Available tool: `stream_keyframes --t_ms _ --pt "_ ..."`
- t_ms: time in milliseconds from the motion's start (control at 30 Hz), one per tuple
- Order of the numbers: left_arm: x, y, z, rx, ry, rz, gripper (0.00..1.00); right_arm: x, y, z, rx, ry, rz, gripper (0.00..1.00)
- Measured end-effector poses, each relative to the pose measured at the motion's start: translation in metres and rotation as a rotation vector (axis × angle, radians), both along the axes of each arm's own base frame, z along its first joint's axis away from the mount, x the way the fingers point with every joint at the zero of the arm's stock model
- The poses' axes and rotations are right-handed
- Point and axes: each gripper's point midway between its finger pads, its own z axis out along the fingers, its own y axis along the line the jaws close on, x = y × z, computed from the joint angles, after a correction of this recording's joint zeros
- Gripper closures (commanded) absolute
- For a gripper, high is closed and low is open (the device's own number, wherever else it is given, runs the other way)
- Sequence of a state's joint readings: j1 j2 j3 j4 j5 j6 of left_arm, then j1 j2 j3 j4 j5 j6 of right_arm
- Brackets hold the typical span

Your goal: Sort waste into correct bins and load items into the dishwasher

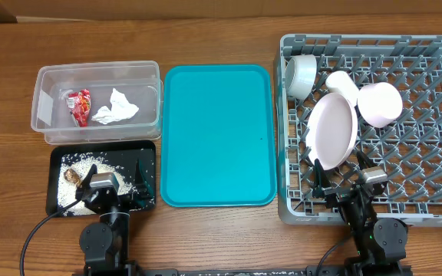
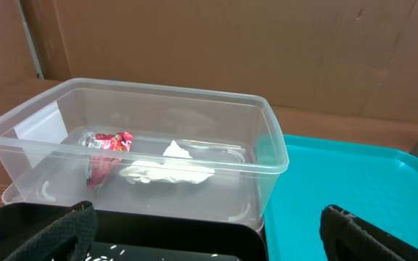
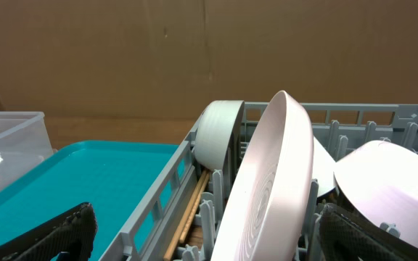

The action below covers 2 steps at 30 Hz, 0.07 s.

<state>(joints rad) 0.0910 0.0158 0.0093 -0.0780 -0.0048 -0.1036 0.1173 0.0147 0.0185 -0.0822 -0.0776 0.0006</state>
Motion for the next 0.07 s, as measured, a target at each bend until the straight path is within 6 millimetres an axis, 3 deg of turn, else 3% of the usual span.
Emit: stream_keyframes --t_ms 67 --pt "0.0000 0.0000 0.0000 0.000 0.000 0.000 0.00 0.0000 -0.0001 0.0001 0.000 0.000 0.000 0.00"
